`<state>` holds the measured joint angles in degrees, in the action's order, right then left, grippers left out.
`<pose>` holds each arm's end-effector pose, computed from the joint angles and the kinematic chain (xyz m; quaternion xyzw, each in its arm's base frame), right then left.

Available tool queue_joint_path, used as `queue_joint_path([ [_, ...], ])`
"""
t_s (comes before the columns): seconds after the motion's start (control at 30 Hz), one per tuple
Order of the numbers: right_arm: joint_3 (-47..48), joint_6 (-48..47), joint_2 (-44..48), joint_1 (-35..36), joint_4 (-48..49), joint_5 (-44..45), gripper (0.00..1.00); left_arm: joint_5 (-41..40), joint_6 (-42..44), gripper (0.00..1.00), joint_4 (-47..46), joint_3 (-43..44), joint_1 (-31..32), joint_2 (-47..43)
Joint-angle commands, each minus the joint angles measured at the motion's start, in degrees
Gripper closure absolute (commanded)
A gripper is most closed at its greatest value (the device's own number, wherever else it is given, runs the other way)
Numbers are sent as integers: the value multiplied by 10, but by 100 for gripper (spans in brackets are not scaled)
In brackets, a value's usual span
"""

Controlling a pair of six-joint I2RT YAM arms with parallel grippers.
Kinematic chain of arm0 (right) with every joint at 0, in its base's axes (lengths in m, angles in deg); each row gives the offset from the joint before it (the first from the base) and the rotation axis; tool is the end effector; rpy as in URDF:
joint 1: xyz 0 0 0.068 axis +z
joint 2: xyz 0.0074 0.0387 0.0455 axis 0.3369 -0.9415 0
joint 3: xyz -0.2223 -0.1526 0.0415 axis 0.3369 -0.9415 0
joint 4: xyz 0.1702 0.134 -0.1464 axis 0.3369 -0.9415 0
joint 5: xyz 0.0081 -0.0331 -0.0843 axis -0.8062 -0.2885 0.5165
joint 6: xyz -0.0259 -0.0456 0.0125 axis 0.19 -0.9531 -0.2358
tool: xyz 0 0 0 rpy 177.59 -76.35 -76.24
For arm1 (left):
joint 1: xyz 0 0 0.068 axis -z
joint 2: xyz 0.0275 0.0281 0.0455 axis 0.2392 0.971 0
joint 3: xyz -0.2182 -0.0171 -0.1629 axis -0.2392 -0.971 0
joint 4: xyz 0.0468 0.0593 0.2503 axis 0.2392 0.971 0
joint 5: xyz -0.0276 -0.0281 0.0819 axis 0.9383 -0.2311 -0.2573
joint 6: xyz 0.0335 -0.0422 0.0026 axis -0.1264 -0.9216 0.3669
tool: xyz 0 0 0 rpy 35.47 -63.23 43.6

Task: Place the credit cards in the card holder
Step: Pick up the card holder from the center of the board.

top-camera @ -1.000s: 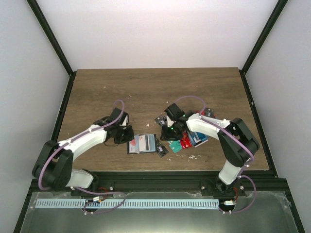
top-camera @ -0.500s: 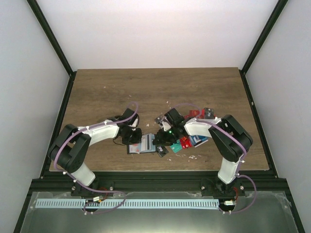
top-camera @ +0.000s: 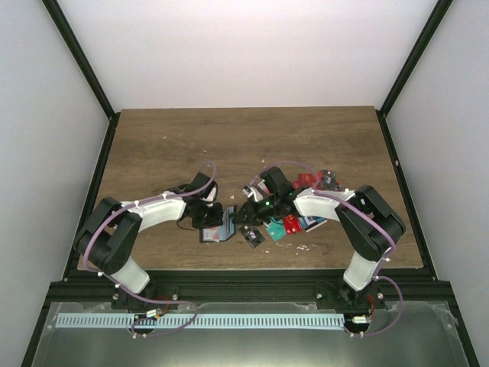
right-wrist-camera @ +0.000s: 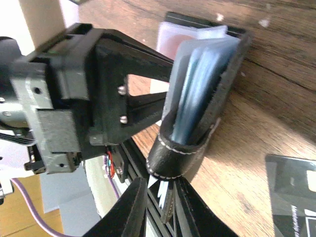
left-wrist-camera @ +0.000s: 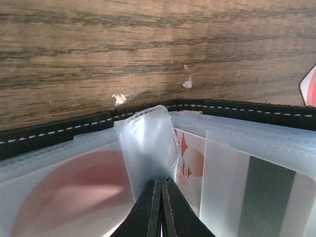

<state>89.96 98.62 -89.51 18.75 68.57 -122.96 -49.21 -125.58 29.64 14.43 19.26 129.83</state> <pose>0.2383 0.2236 0.1530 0.1218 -0.8627 -0.4904 0.0192 0.2263 -0.1611 0.1406 0.0047 0.9723 -0.2276 0.0522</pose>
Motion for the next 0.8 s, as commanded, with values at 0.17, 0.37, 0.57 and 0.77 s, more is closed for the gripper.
queue_joint_path([
  [0.17,76,-7,-46,26,15,-47,79,-12,-37,93,38,-17,1,-93],
  [0.37,130,-5,-97,65,15,-50,76,-54,-108,88,97,-53,-19,-232],
  [0.57,169,-7,-144,93,26,-84,62,-97,-186,77,143,-131,-33,-374],
  [0.77,178,-42,-135,92,7,-94,54,-105,-207,60,118,-172,-34,-425],
])
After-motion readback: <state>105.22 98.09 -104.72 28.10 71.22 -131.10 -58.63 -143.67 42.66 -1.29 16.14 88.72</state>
